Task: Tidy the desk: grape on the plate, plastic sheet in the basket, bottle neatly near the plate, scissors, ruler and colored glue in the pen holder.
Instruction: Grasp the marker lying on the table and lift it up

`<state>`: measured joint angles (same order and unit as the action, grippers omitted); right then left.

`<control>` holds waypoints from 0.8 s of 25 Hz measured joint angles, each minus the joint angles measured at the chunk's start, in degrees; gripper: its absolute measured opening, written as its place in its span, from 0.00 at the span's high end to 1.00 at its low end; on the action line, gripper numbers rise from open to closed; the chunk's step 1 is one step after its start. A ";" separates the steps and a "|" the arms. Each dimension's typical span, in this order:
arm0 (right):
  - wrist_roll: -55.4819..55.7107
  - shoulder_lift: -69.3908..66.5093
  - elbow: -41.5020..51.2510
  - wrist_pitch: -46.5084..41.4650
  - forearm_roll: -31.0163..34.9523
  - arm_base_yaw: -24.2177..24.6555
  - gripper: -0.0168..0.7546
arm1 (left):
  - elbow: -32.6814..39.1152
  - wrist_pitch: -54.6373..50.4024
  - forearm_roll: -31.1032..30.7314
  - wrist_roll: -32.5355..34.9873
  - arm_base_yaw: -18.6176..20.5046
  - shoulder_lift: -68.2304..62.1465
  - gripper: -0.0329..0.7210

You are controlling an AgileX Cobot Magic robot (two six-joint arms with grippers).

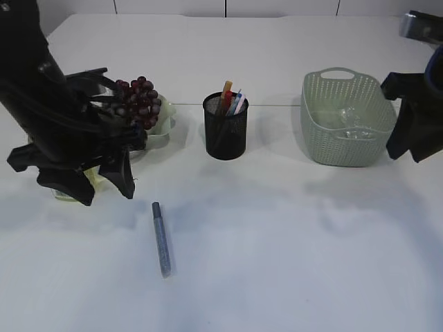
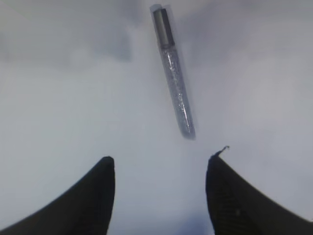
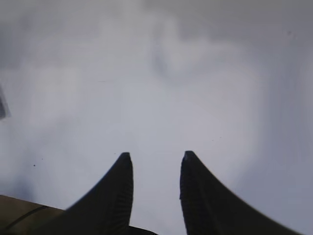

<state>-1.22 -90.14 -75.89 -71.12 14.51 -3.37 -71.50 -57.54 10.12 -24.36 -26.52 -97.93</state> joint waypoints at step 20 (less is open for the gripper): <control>-2.79 -5.39 -1.09 0.76 3.95 0.00 0.62 | -7.47 1.94 0.22 -6.61 -2.66 -12.92 0.41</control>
<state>-4.01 -95.53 -76.98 -70.36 18.46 -3.37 -78.97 -55.60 10.34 -30.97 -29.18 -110.85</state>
